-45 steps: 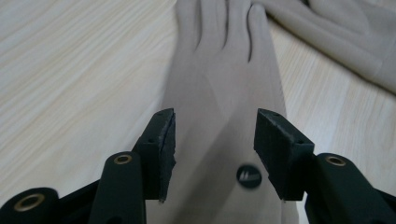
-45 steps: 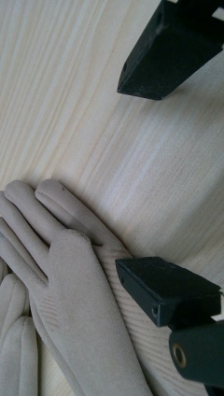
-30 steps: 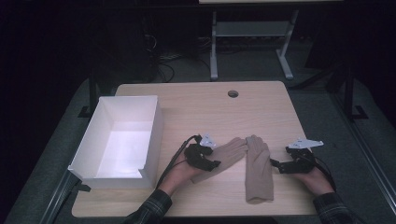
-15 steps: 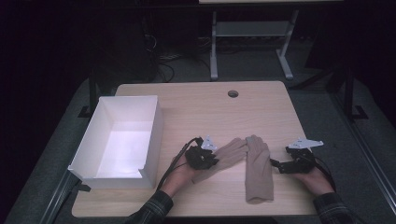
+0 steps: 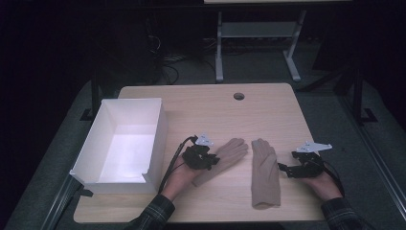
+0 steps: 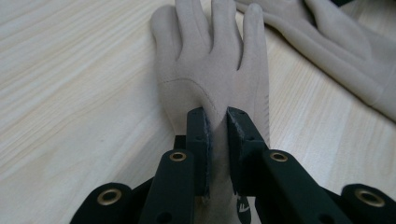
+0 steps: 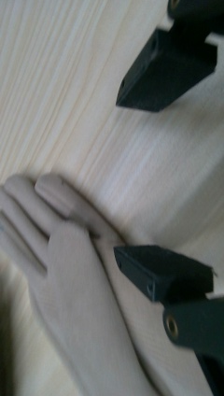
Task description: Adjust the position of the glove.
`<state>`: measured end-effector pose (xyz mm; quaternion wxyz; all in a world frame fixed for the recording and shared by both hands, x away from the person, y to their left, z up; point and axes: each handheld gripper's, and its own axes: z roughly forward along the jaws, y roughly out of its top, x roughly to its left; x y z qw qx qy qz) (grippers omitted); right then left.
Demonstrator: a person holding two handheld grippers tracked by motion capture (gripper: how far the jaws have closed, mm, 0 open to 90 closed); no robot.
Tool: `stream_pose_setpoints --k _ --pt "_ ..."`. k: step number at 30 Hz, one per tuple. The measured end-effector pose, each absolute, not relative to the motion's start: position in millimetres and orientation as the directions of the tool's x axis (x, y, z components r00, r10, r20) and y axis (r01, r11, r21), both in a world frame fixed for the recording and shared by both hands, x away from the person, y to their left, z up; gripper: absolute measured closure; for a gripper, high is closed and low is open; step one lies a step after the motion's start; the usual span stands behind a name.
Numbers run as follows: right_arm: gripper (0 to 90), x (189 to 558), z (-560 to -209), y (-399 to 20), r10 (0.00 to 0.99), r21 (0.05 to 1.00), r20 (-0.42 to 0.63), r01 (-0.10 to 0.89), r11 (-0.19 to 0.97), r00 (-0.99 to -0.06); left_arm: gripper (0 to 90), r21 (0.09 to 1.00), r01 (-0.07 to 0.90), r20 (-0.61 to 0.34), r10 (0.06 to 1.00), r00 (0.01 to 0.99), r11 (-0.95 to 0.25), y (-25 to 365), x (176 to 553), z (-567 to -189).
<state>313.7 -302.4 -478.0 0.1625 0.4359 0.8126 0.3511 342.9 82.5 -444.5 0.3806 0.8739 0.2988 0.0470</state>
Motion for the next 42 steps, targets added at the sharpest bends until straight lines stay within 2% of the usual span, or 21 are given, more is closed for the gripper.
stream_pose_setpoints --k 4,6,7,8,10,13,20,42 --pt "55.0 308 -469 -306 0.785 0.727 0.066 0.569 0.385 -0.616 79.6 0.697 0.499 -0.155 0.571 0.806 -0.516 89 344 -441" --pt "66.2 304 -468 -307 0.756 0.723 0.090 0.564 0.398 -0.649 79.6 0.698 0.505 -0.160 0.578 0.800 -0.507 92 345 -440" --pt "79.8 301 -468 -307 0.728 0.715 0.108 0.562 0.416 -0.677 79.6 0.702 0.512 -0.168 0.583 0.795 -0.496 95 346 -438" --pt "86.5 299 -467 -307 0.709 0.709 0.112 0.556 0.433 -0.696 79.6 0.701 0.514 -0.171 0.584 0.794 -0.494 96 346 -438" --pt "89.7 296 -467 -307 0.692 0.711 0.115 0.546 0.443 -0.713 79.6 0.703 0.516 -0.172 0.586 0.791 -0.490 97 347 -438" --pt "89.9 291 -465 -301 0.619 0.697 0.116 0.507 0.507 -0.777 79.6 0.704 0.529 -0.189 0.593 0.783 -0.474 100 348 -436" --pt "89.8 288 -467 -285 0.527 0.686 0.161 0.478 0.548 -0.835 79.5 0.711 0.531 -0.198 0.593 0.780 -0.461 102 348 -435" --pt "89.9 301 -468 -219 0.437 0.692 0.147 0.408 0.596 -0.887 79.5 0.718 0.539 -0.194 0.618 0.762 -0.440 115 352 -429"
